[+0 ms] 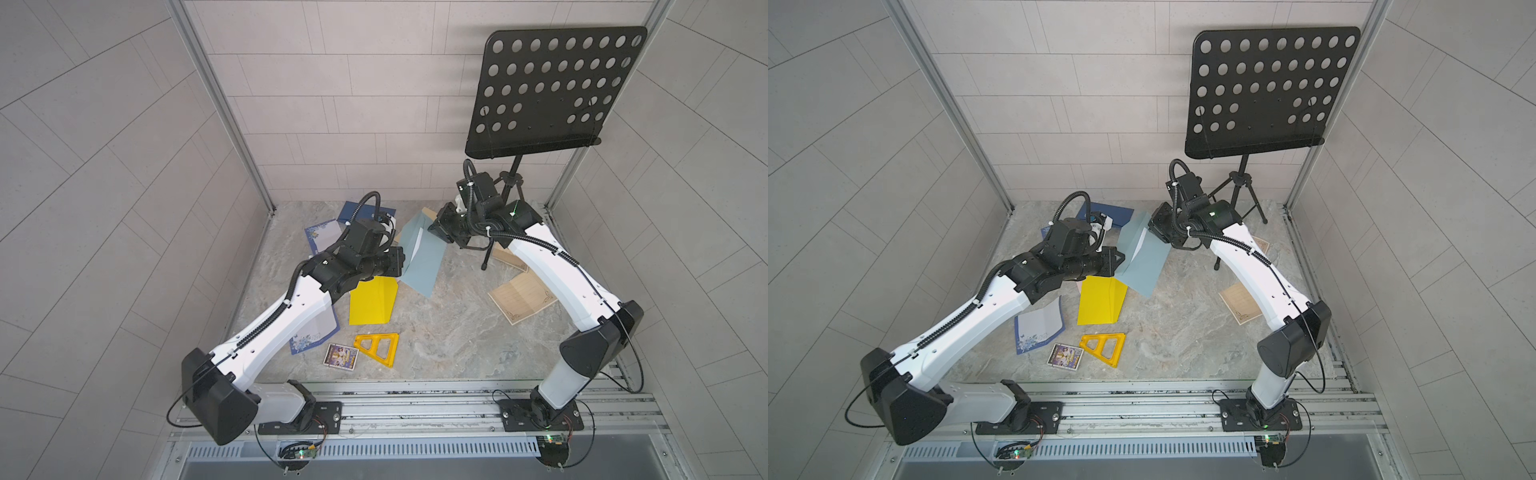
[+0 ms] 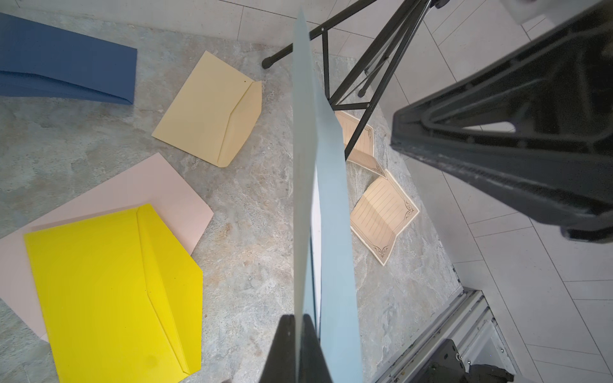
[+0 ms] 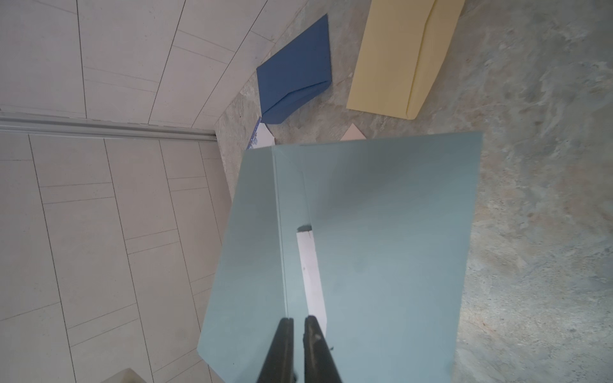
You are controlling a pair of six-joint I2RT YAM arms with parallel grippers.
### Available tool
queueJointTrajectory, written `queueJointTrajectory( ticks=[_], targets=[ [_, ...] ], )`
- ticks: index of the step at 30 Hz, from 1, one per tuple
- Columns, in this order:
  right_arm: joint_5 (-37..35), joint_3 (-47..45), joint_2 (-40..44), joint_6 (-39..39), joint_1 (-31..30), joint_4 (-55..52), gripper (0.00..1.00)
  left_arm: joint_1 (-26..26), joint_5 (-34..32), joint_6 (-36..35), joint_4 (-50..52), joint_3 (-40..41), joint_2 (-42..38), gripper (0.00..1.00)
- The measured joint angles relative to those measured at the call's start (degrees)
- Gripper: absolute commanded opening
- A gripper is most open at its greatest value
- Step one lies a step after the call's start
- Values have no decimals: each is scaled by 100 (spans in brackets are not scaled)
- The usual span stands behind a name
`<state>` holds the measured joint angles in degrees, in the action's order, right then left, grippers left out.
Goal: Take the letter paper out of the envelope
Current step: Take out the letter paper from the envelope.
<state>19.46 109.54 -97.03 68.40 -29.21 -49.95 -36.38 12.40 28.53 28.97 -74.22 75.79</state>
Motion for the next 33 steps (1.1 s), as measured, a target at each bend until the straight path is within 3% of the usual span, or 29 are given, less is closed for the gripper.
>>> queueJointTrajectory(
  ticks=[9,33],
  targets=[
    [7,551,-435,-380,-315,-315,16,-2,33,-256,195,-138,-24,0],
    [4,737,-796,-800,-461,-833,25,-501,-396,-1130,981,-885,57,0]
  ],
)
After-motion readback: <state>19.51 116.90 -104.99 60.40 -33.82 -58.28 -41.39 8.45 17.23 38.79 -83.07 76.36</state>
